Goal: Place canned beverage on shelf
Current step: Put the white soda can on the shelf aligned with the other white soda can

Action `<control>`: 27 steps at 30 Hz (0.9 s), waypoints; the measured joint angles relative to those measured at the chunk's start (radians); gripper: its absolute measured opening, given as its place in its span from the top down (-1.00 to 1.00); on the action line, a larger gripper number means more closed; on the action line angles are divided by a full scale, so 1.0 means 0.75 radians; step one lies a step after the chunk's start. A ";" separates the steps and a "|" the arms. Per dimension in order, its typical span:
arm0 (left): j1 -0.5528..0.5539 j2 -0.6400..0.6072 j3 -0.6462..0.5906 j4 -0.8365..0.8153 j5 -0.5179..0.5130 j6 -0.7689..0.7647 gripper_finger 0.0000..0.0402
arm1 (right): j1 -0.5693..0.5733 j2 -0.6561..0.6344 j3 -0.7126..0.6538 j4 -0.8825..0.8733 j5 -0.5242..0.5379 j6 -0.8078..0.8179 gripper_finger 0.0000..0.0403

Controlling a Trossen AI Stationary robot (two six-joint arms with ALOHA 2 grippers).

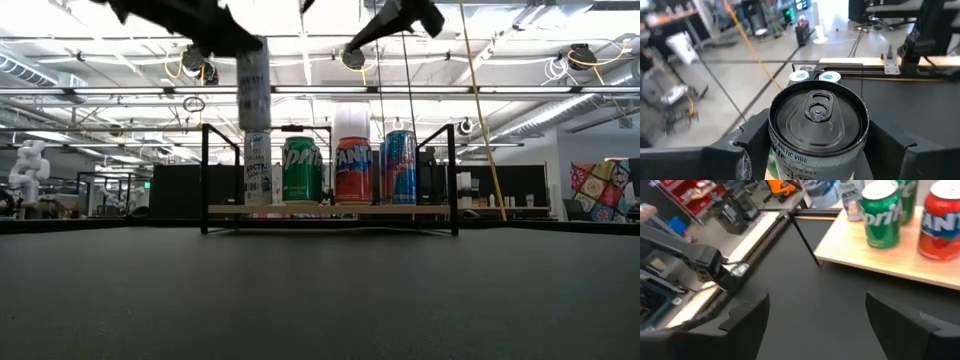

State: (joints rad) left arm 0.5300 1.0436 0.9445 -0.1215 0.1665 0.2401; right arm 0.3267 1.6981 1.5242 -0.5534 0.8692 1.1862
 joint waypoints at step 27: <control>0.364 0.430 -0.037 0.127 0.422 0.085 -0.22 | -0.017 -0.001 -0.002 -0.152 0.003 0.147 -0.56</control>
State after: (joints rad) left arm 0.8028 1.3659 0.9168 -0.0261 0.4831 0.3038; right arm 0.3139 1.6974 1.5230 -0.6676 0.8714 1.2965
